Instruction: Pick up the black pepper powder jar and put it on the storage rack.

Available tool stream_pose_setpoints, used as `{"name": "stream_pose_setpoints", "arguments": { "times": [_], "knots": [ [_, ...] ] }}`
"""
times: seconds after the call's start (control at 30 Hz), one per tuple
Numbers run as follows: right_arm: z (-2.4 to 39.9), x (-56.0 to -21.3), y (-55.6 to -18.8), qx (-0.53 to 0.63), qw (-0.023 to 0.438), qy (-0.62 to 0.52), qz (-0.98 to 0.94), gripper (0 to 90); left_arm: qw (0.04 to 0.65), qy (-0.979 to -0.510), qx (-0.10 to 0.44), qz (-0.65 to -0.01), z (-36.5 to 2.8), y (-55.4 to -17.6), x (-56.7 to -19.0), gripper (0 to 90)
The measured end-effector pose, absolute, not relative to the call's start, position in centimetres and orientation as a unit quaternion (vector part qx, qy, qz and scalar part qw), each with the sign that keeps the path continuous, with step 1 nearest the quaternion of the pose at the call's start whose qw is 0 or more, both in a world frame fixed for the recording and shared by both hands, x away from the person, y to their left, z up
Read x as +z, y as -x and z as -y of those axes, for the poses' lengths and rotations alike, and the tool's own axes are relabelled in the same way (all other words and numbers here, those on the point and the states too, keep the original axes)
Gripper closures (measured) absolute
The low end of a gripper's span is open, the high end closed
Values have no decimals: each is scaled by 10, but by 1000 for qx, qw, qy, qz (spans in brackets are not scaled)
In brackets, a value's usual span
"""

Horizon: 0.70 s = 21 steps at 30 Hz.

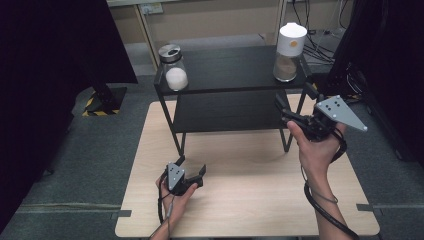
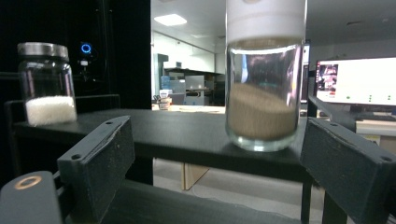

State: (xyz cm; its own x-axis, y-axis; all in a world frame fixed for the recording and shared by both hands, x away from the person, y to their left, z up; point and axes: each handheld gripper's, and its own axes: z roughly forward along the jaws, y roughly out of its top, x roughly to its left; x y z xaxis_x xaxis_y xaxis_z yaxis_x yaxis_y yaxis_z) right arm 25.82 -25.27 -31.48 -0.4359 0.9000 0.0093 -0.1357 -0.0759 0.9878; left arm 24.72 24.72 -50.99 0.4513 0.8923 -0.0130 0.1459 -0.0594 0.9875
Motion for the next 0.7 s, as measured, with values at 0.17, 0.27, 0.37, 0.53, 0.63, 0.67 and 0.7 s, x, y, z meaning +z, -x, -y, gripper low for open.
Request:
{"name": "stream_pose_setpoints", "arguments": {
  "times": [0.17, 0.27, 0.37, 0.53, 0.63, 0.67, 0.7],
  "knots": [
    [256, -327, -252, 643, 398, -349, -554, 102, 555, -646, 336, -402, -247, -247, -510, 113],
    [256, -334, -248, 640, 395, -350, -558, 103, 556, -645, 336, -402, -247, -247, -510, 113],
    [257, -342, -245, 639, 393, -352, -560, 104, 556, -646, 336, -402, -247, -247, -510, 113],
    [258, -351, -240, 638, 388, -354, -563, 105, 556, -645, 337, -402, -247, -247, -510, 113],
    [259, -357, -238, 637, 385, -356, -565, 105, 556, -645, 336, -402, -247, -247, -510, 113],
    [260, -359, -237, 637, 384, -357, -565, 105, 556, -644, 336, -402, -247, -247, -510, 112],
    [261, -360, -237, 635, 383, -358, -567, 105, 556, -645, 337, -402, -247, -247, -510, 112]
  ]
}}
